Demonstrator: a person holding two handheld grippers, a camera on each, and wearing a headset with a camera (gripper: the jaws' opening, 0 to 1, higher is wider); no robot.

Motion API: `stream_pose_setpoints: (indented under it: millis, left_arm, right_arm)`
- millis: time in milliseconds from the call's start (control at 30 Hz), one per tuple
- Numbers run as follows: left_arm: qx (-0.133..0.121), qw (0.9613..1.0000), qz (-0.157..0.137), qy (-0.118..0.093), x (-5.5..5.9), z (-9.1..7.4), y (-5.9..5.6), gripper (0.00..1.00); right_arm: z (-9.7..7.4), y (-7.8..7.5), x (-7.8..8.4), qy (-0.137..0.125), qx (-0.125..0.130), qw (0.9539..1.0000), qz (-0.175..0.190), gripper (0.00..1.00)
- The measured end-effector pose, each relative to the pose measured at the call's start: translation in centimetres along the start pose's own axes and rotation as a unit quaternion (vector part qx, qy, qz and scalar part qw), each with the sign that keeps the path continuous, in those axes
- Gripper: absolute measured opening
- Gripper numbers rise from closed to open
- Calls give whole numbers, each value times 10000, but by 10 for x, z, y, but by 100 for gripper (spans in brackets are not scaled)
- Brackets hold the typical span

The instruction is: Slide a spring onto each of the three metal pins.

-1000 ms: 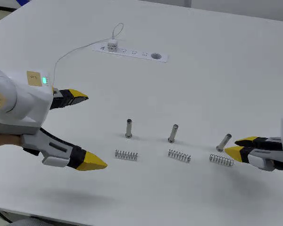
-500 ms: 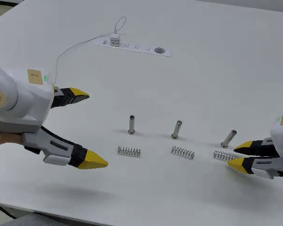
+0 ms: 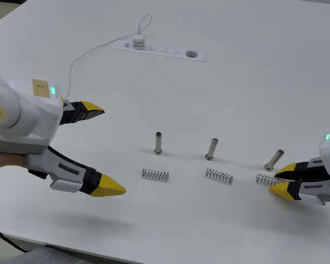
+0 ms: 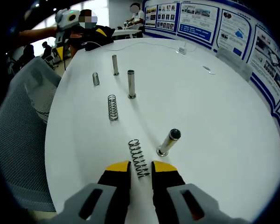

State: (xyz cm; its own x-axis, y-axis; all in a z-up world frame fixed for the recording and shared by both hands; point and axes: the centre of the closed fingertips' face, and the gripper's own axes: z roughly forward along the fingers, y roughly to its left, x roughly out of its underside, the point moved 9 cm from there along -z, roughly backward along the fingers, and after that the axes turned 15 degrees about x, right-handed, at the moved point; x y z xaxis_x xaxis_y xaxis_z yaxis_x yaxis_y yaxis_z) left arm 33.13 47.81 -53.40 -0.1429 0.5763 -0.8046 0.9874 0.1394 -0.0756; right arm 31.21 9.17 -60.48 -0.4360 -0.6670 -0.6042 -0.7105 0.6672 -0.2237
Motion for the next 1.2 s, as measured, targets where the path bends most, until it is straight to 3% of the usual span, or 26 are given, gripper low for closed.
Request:
stream_pose_setpoints:
  millis: [133, 333, 667, 800, 1067, 1200]
  left_arm:
    - [45, 10000, 7, 32, 0, 2, -1, 100]
    - [68, 10000, 15, 61, -1, 4, -2, 100]
    - [148, 9998, 106, 14, -8, 8, -7, 100]
    - [161, 9997, 157, -4, -11, 7, -9, 100]
    - [164, 9996, 235, 27, -14, 4, -10, 100]
    - [89, 9995, 294, -103, -23, 7, -8, 100]
  right_arm:
    - [0, 1, 1, 0, -115, 9999, 25, 16]
    - [-1, 6, -1, -24, -261, 9994, -234, 12]
    - [-2, 11, -3, 11, 22, 9997, -226, 11]
    - [-3, 15, -7, 49, 177, 9987, -471, 11]
    - [-3, 12, -7, 167, 219, 9978, -603, 11]
    - [-8, 15, -12, 31, 278, 9984, -485, 11]
